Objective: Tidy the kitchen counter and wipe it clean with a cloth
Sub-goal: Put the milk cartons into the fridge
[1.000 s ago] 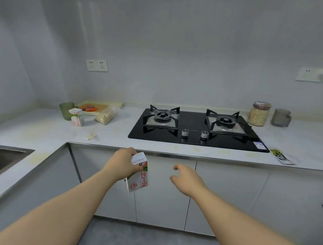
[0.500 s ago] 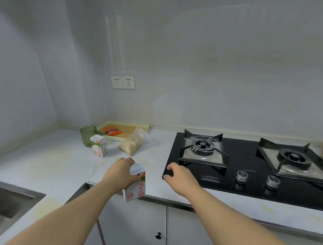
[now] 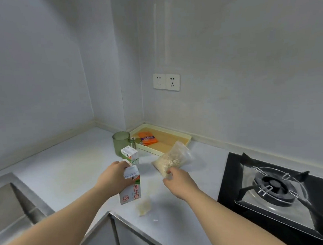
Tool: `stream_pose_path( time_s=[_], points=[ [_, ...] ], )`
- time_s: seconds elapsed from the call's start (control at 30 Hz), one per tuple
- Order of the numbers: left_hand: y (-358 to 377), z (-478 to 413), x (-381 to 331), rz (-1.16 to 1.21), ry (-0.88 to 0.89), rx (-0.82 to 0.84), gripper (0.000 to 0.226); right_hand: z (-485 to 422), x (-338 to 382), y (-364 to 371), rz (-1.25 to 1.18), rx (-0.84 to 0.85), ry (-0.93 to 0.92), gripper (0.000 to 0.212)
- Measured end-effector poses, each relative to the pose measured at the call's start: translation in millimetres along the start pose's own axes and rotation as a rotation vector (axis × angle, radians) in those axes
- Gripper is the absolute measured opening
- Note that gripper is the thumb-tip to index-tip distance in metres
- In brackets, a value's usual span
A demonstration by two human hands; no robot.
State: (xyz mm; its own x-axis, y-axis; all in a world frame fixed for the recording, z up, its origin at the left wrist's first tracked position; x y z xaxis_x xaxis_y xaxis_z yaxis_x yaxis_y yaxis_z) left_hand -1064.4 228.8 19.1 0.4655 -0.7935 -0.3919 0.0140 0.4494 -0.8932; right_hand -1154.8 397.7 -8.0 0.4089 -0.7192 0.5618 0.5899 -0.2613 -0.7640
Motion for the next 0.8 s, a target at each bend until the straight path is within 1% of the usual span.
stream_pose_path(
  time_s=[0.17, 0.3, 0.43, 0.63, 0.8],
  points=[
    [-23.3, -35.8, 38.8, 0.044, -0.087, -0.066, 0.038, -70.0, 32.6, -10.4, 0.134, 0.059, -0.1, 0.043],
    [-33.5, -55.8, 69.8, 0.056, -0.156, -0.075, 0.038, -108.3, 56.5, -3.0, 0.125, 0.093, -0.142, 0.042],
    [-40.5, -85.0, 93.1, 0.054, -0.189, -0.055, 0.04, -140.4, 79.1, 8.2, 0.086, 0.09, -0.172, 0.041],
    [-38.6, -130.9, 113.1, 0.049, -0.164, 0.024, 0.045, -190.0, 97.4, 25.8, 0.072, 0.085, -0.115, 0.054],
    [-32.1, -163.1, 125.7, 0.08, -0.105, 0.083, 0.051, -217.2, 93.8, 45.4, -0.02, 0.17, -0.015, 0.049]
  ],
)
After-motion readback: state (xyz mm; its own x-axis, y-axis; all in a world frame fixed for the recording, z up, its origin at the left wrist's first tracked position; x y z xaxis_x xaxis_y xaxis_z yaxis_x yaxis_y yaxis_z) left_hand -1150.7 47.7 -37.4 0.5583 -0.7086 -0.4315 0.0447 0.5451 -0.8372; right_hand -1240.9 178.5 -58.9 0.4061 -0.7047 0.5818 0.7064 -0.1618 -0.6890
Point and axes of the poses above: each hand's wrist, its own z-axis away from the middle knuckle, its own y-axis out of the palm, x = y × z, the point moved 9 cm from there along -z, towards the middle knuckle, and after that the axes turned 13 degrees about x, right-handed, at the moved point
